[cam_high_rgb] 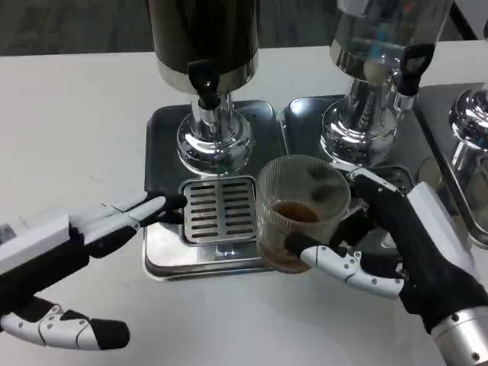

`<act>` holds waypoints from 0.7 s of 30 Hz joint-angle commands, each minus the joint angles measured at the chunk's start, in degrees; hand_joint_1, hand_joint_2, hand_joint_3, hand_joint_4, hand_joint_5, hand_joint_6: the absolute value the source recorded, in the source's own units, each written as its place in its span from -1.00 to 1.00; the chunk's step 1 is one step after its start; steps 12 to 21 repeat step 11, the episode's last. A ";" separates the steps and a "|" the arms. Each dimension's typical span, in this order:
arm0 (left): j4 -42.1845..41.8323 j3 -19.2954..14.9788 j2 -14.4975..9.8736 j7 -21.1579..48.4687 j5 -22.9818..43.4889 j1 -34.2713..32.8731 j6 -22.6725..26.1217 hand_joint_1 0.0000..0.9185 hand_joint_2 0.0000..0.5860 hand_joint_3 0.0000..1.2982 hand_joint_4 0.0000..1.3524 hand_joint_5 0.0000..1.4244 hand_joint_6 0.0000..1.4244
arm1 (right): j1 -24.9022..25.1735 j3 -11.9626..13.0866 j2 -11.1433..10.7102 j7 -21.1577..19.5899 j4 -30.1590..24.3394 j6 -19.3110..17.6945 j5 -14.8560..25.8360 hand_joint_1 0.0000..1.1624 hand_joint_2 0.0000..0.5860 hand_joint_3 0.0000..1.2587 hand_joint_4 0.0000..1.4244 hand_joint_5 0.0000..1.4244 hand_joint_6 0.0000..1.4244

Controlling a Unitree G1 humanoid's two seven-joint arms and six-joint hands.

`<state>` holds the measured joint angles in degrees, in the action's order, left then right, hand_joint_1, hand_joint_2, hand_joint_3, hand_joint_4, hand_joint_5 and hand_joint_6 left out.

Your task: Grasp the cup under the faucet to collect the drink, then remove the cup.

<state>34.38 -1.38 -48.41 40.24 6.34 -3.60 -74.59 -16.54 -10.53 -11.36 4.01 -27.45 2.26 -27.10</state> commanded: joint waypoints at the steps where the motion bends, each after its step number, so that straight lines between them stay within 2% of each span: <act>1: -1.20 0.24 -0.85 -1.23 0.58 1.74 -0.50 -1.00 -0.67 -1.00 -1.00 -1.00 -0.92 | 0.72 0.18 0.12 0.36 -1.97 -0.85 1.01 0.15 -0.16 -0.20 -0.13 0.01 0.01; 21: -1.98 -0.05 -0.72 -2.61 0.38 3.16 -0.04 -1.00 -0.67 -1.00 -1.00 -1.00 -0.92 | 0.78 0.60 0.08 0.83 -2.59 -1.07 1.28 0.15 -0.15 -0.20 -0.13 0.01 0.02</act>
